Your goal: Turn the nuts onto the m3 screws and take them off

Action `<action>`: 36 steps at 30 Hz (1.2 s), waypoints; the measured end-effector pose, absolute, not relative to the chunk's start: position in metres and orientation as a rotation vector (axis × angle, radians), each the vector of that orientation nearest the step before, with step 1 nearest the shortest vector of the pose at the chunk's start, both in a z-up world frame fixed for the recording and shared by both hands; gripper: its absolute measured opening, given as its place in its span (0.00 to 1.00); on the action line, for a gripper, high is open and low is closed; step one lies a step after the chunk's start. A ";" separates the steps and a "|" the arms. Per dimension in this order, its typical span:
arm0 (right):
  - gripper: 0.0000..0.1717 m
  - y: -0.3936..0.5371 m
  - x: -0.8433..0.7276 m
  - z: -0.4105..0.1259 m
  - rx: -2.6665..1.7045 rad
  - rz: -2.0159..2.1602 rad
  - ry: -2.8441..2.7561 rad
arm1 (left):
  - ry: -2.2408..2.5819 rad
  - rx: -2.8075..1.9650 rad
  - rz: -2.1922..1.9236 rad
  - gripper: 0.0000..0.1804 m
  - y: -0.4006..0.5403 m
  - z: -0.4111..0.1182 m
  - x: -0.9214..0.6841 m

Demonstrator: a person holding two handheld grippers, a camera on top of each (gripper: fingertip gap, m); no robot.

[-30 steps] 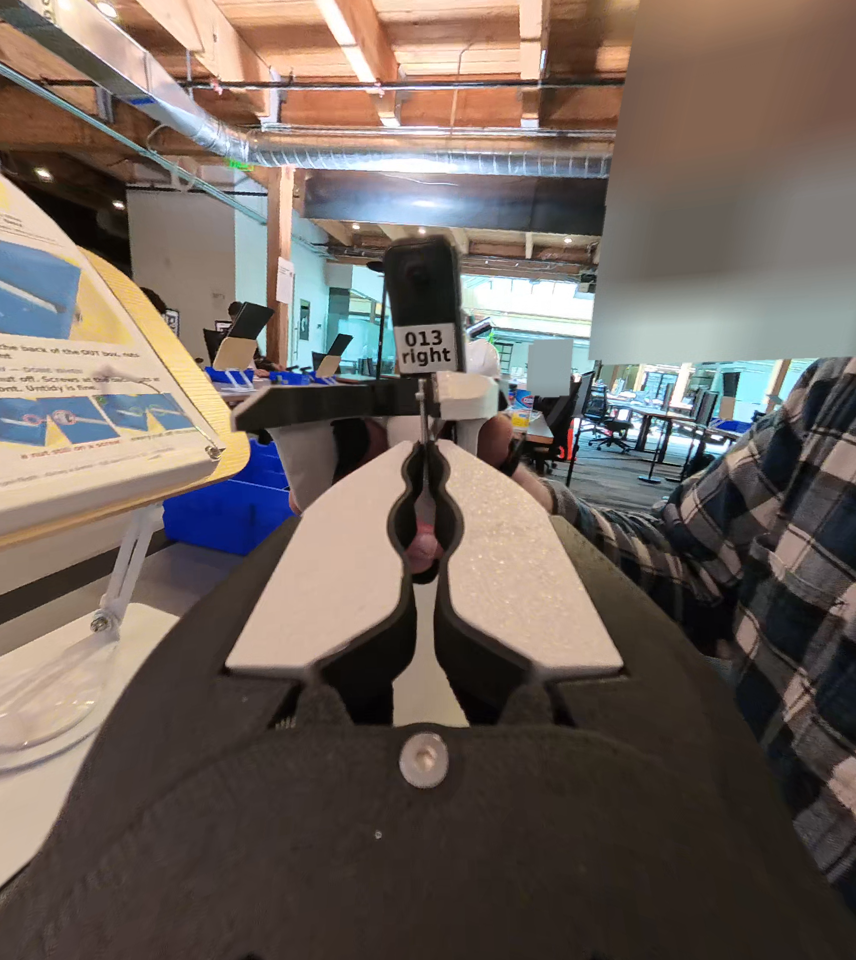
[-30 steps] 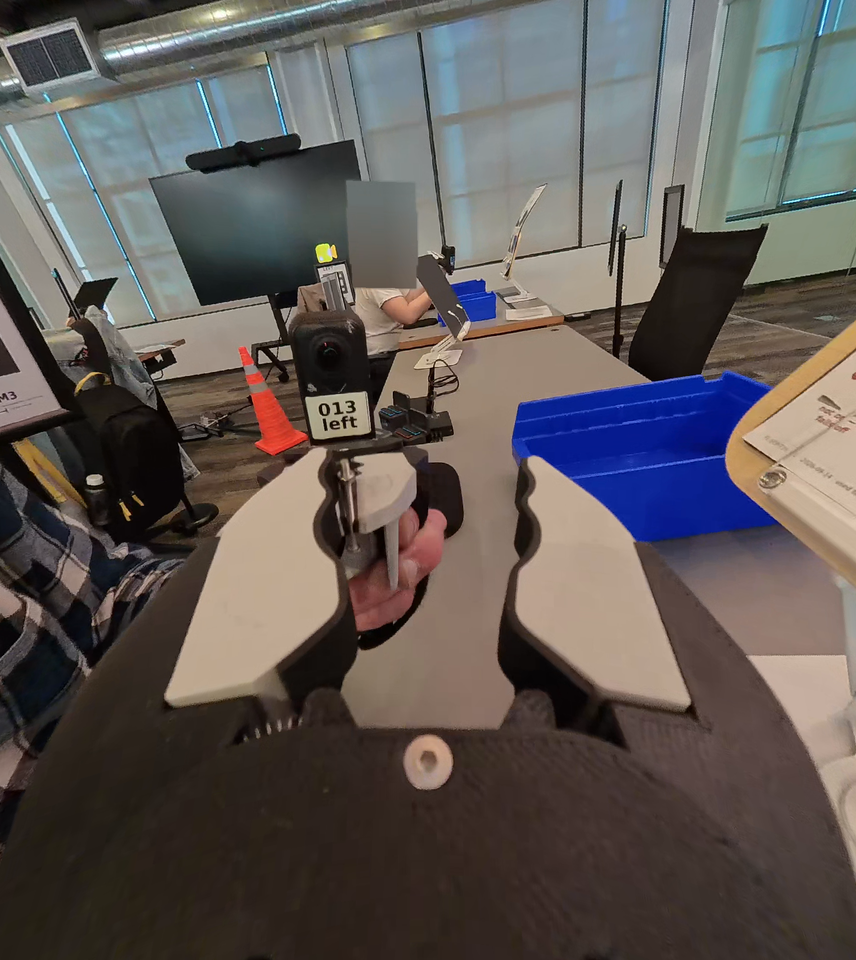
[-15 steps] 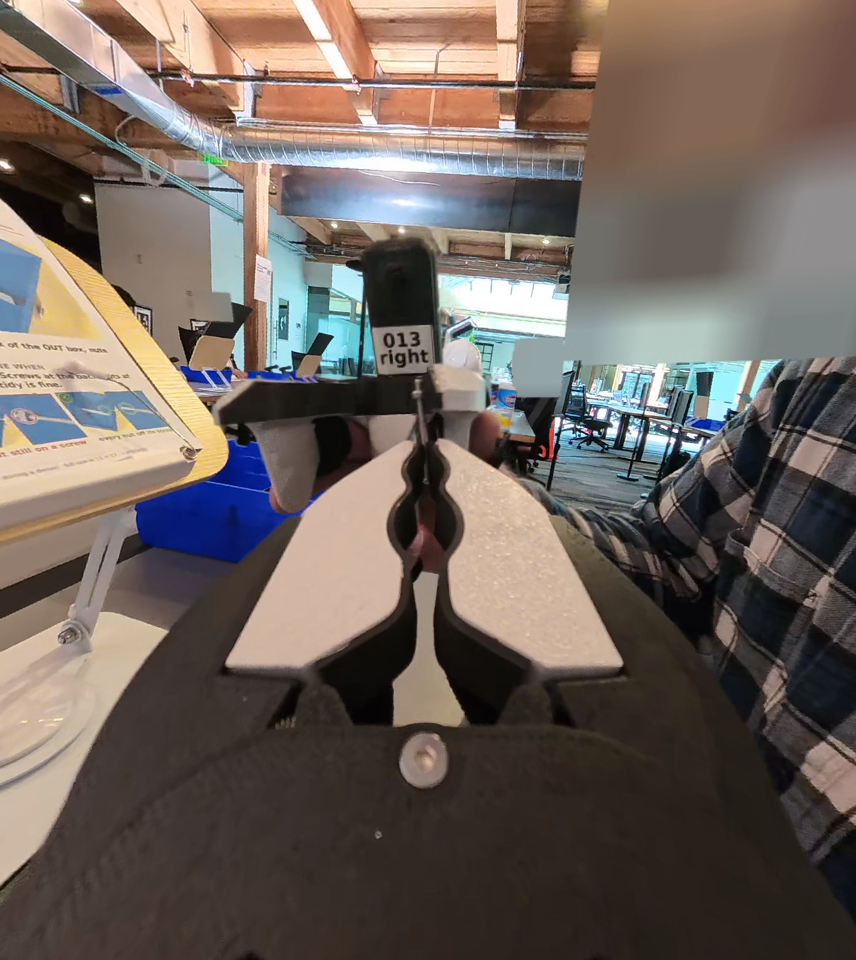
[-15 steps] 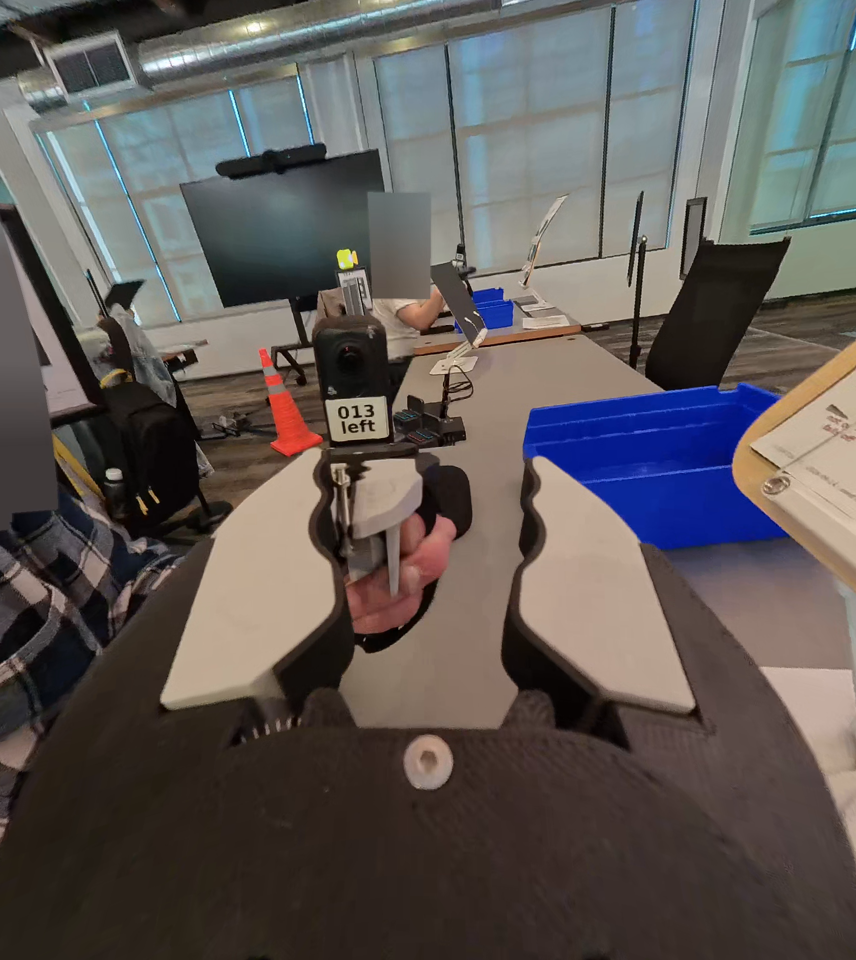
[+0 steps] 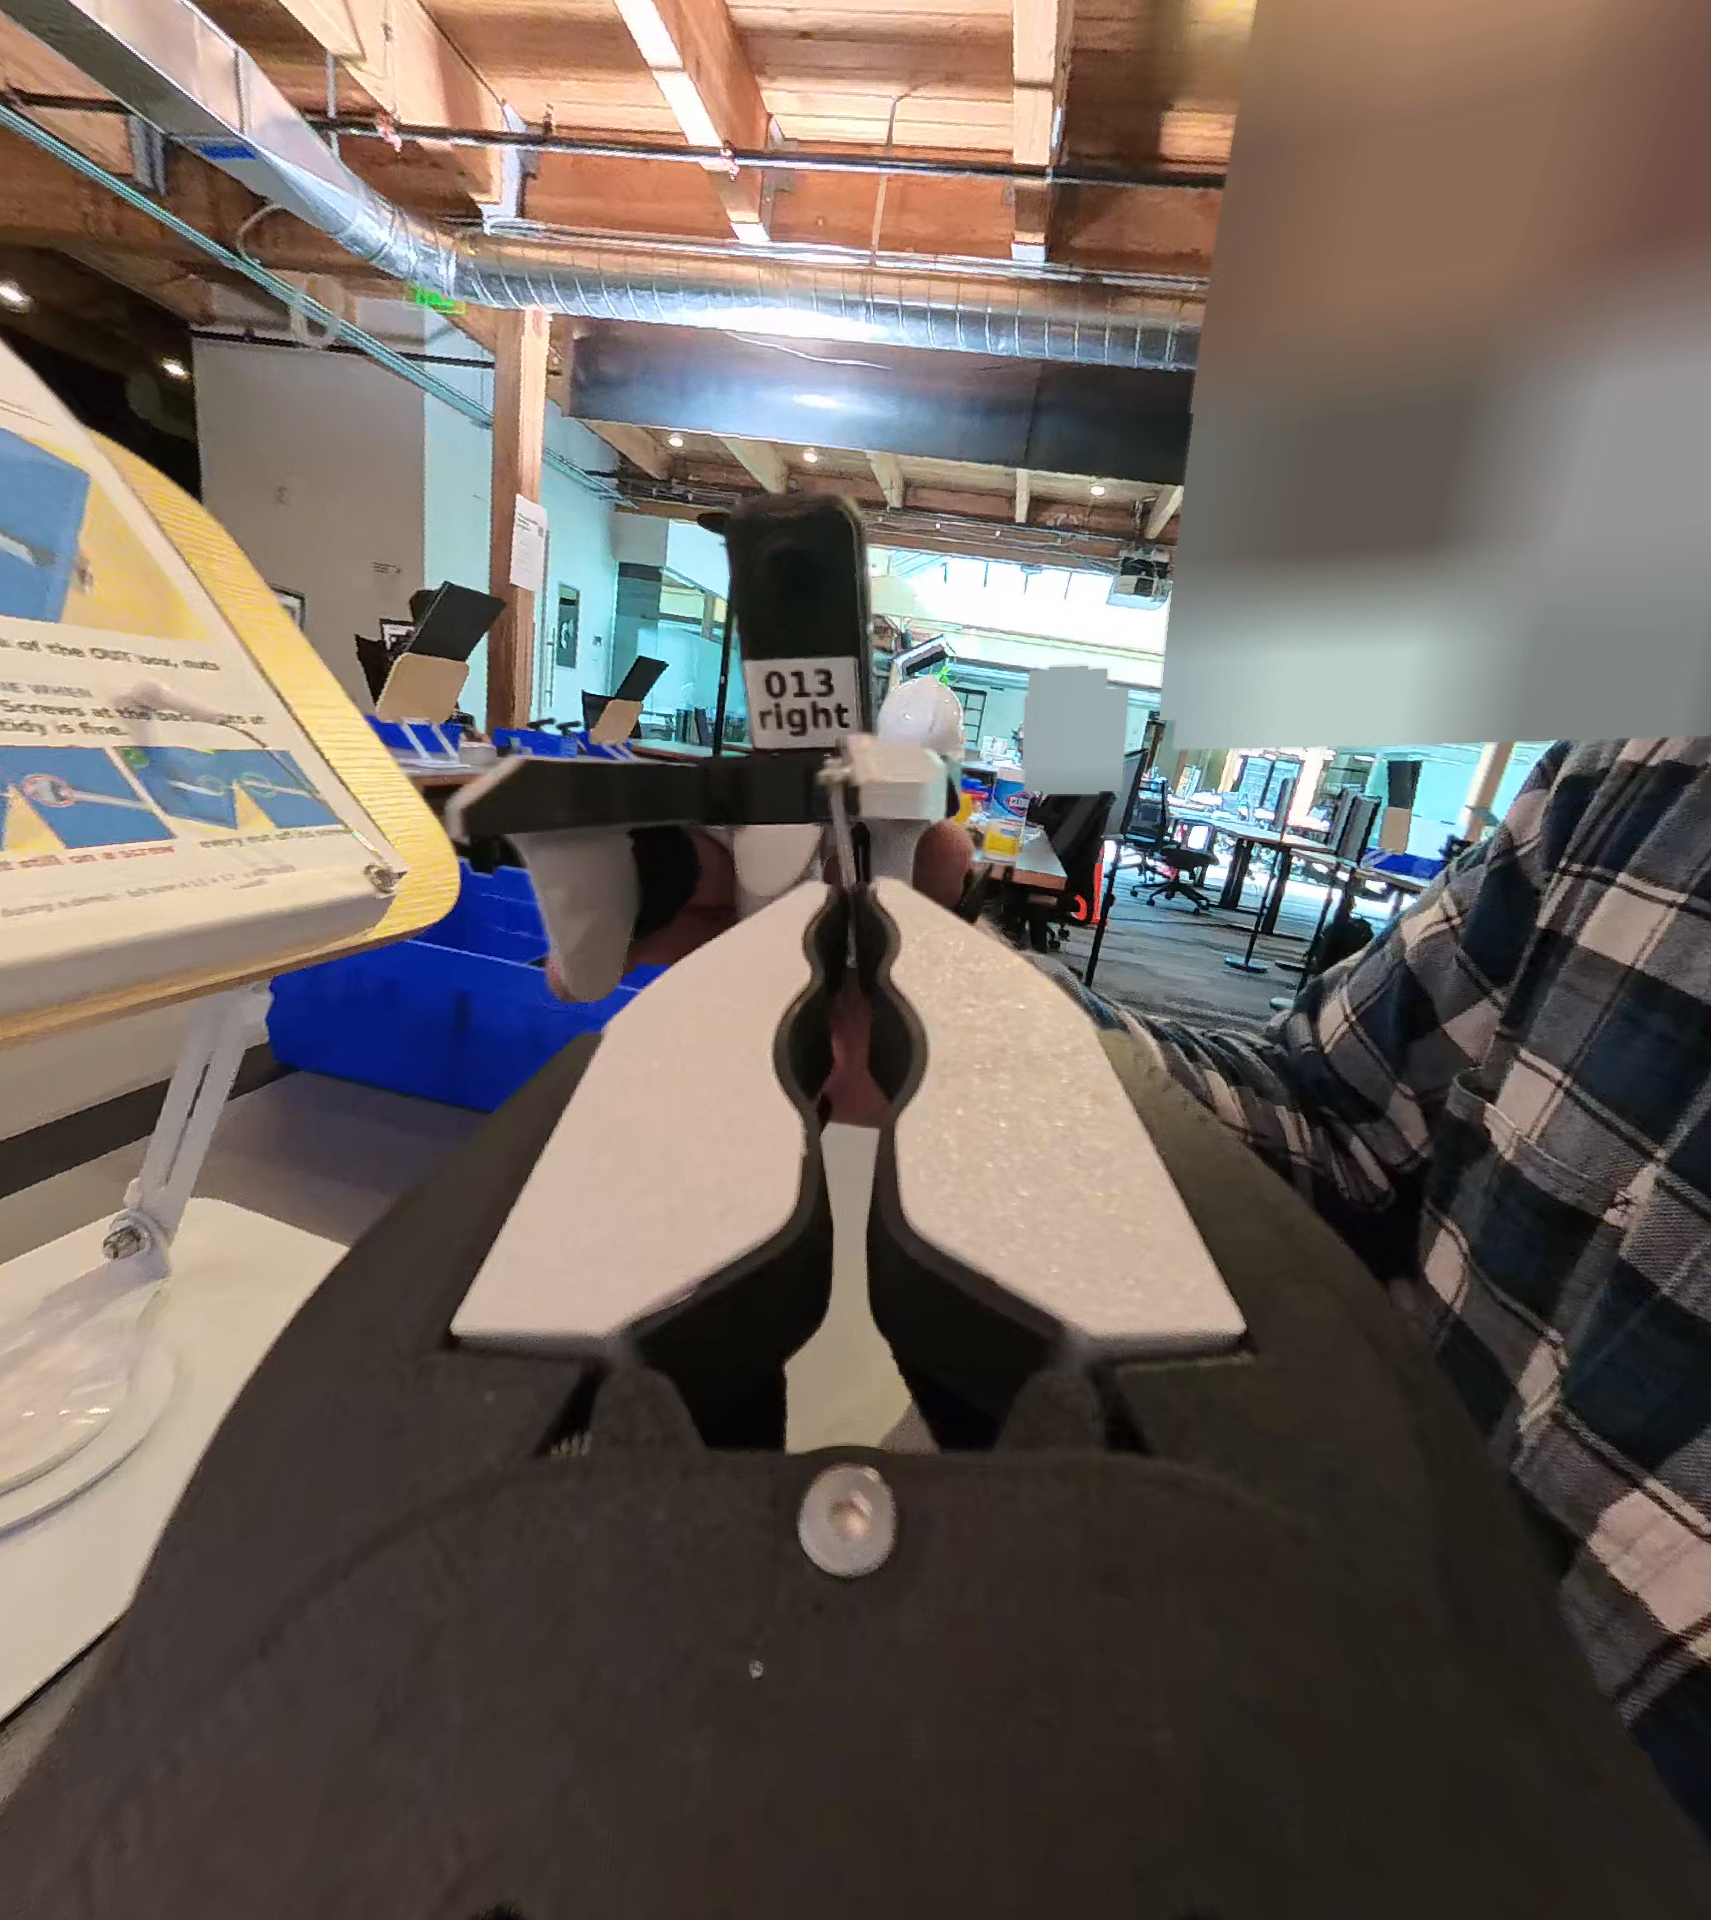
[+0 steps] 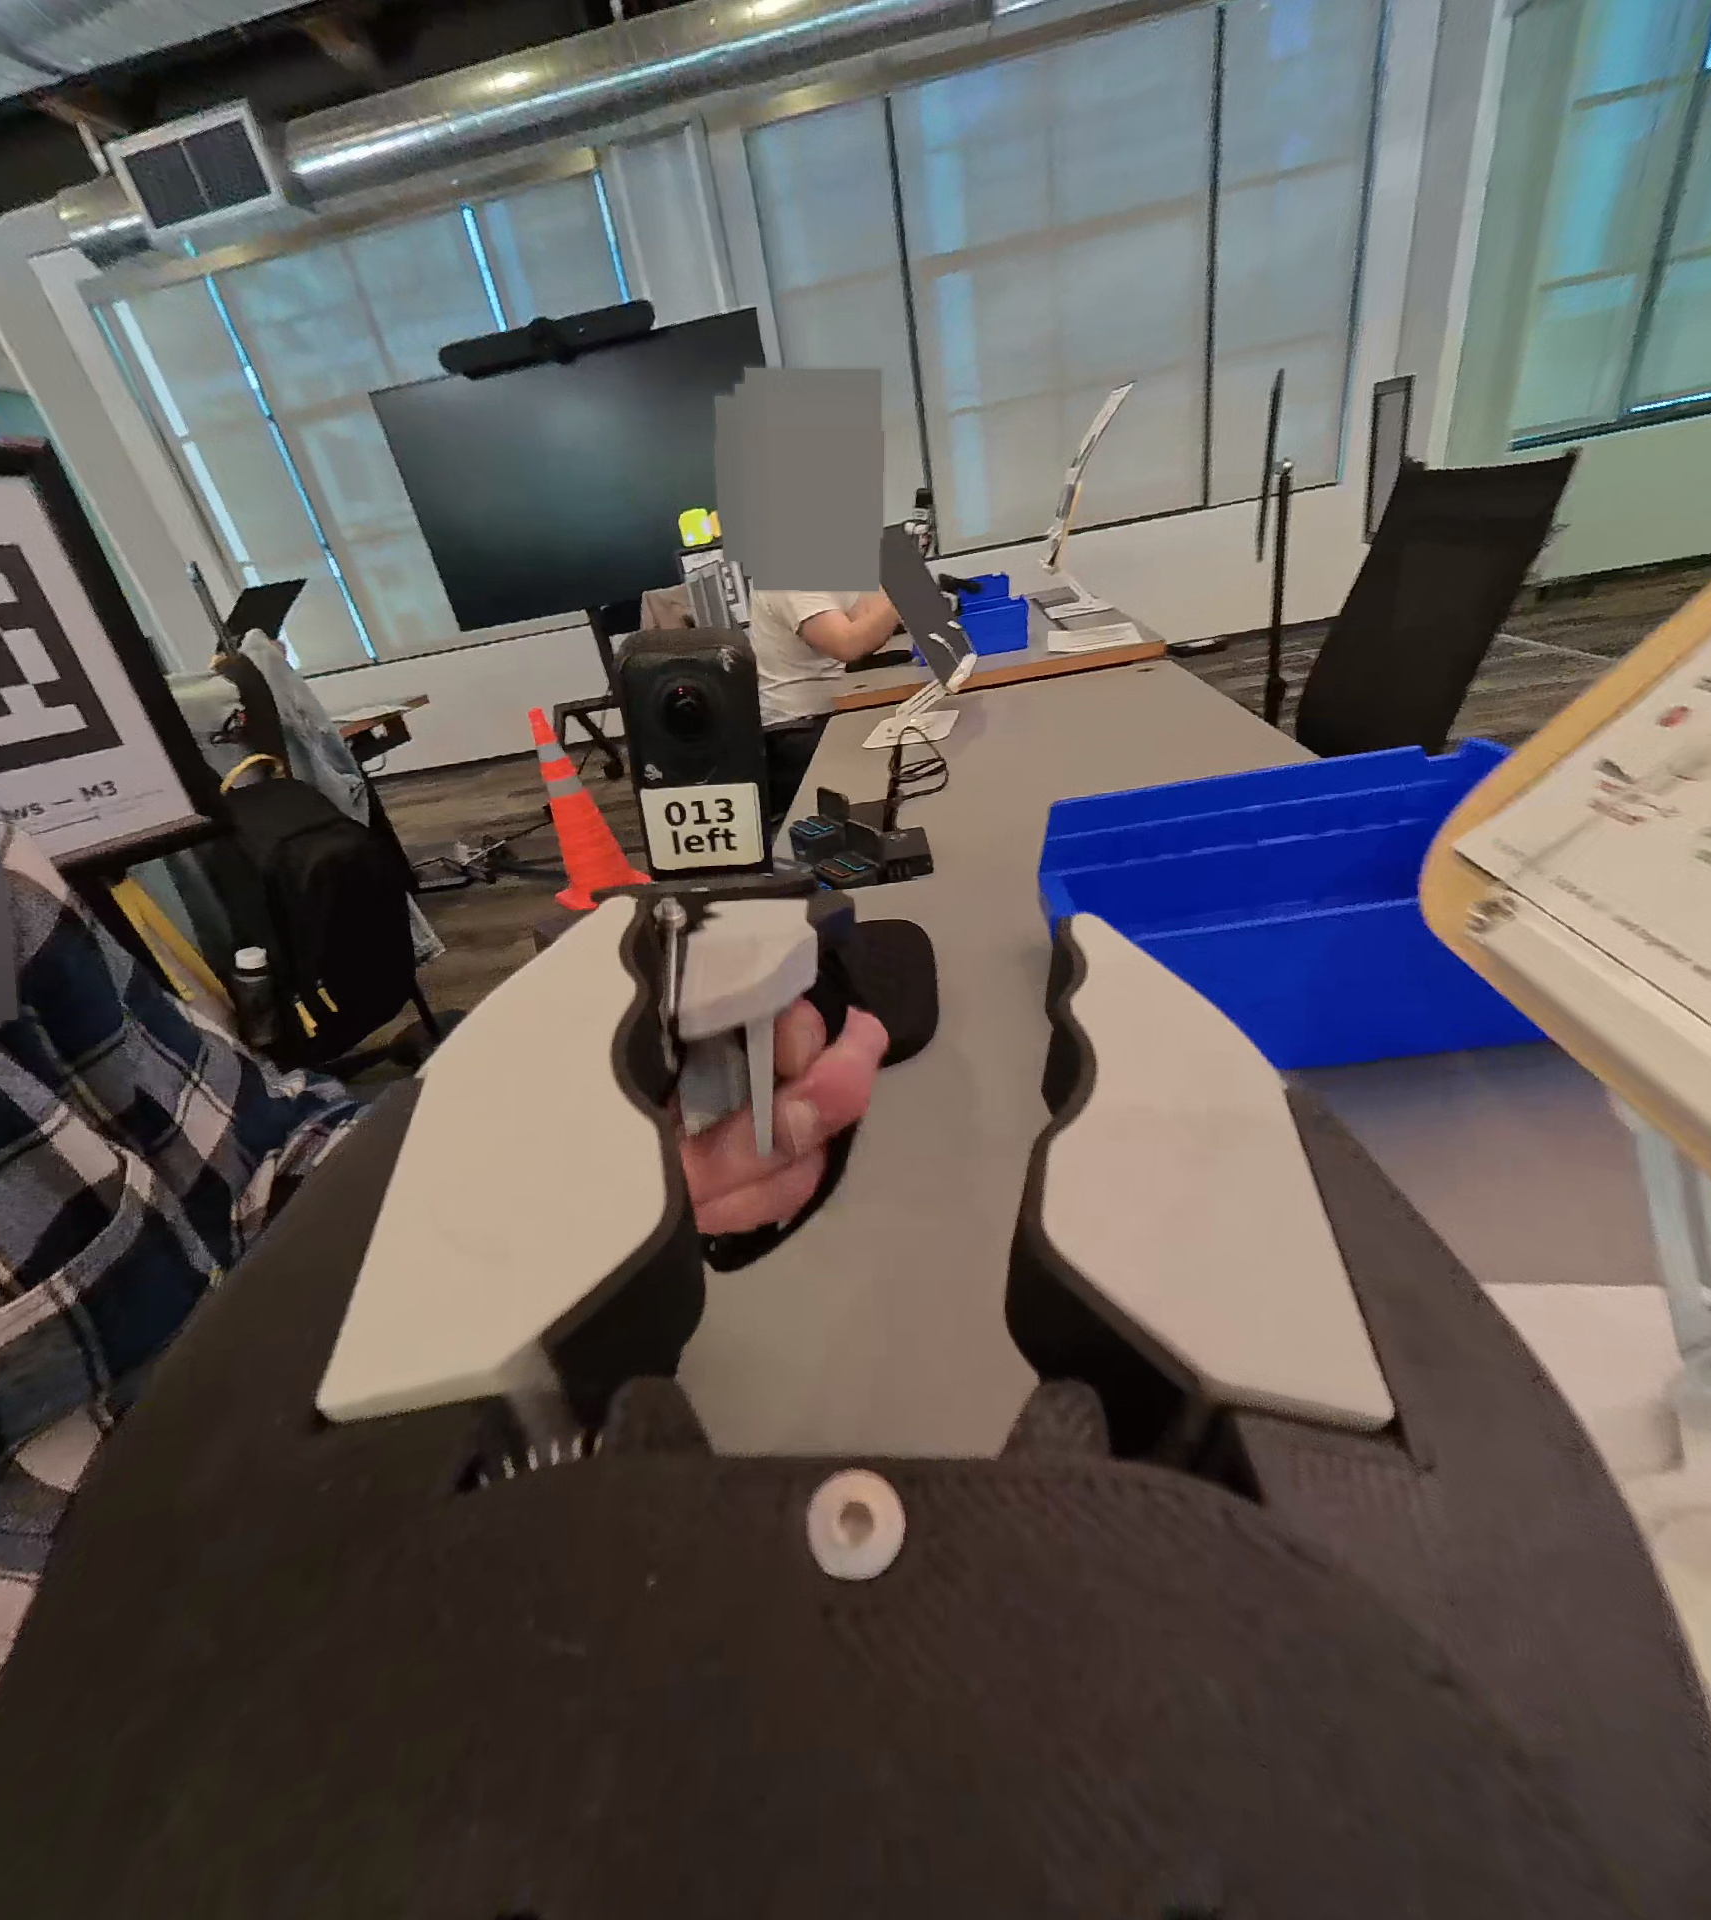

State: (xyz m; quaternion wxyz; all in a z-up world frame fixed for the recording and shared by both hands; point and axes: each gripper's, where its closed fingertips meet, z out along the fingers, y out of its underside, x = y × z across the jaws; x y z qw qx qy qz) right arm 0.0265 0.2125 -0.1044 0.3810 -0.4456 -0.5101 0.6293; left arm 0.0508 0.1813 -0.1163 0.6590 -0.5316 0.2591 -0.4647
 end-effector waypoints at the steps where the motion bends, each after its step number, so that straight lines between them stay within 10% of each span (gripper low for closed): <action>1: 0.41 0.218 0.031 -0.107 -1.153 1.591 -1.294 | 0.580 -1.199 -1.050 0.01 0.182 -0.117 0.047; 36: 0.36 0.202 0.031 -0.099 -1.095 1.604 -1.358 | 0.619 -1.216 -1.012 0.01 0.183 -0.121 0.057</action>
